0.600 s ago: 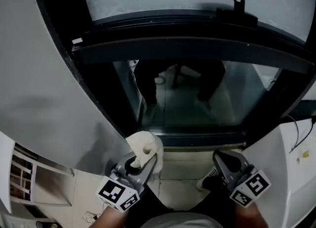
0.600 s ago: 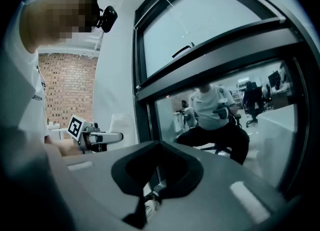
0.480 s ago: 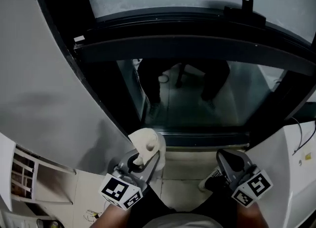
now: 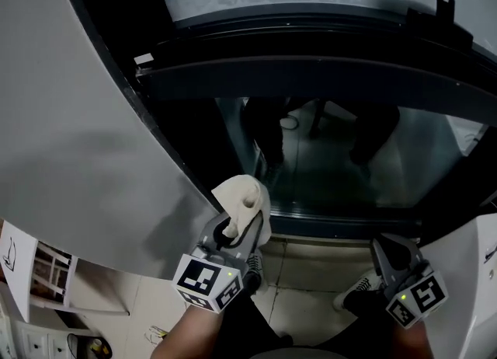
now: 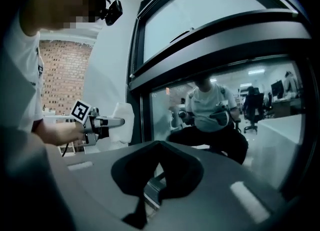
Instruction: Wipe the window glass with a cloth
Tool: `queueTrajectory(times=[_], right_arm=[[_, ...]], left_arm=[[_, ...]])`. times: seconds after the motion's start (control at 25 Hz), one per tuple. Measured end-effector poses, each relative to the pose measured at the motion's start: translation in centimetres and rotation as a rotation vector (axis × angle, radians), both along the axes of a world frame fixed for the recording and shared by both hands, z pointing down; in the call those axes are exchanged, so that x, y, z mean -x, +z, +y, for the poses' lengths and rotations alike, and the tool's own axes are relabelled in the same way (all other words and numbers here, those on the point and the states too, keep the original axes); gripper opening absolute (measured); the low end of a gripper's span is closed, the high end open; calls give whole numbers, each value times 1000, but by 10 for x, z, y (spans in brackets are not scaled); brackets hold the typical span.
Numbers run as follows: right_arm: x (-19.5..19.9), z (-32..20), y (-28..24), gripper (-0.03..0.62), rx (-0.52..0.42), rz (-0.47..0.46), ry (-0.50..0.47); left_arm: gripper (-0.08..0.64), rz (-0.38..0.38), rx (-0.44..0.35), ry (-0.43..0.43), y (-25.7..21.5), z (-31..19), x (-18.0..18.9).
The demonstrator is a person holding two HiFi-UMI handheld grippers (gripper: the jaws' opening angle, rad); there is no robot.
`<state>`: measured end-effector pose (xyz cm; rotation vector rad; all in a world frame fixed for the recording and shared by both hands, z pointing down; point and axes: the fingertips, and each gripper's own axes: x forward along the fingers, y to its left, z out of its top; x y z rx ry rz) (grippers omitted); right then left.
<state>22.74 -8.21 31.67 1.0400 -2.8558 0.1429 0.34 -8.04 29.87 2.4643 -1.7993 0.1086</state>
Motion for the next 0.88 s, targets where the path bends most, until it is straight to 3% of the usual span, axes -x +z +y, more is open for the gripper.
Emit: queueTrajectory(times=[0.32, 0.88], right_arm=[[17, -22, 5, 2, -30, 25, -30], [43, -46, 22, 2, -29, -35, -93]], left_arm=[[110, -98, -52, -148, -20, -43, 46], [110, -117, -138, -410, -70, -113, 120]])
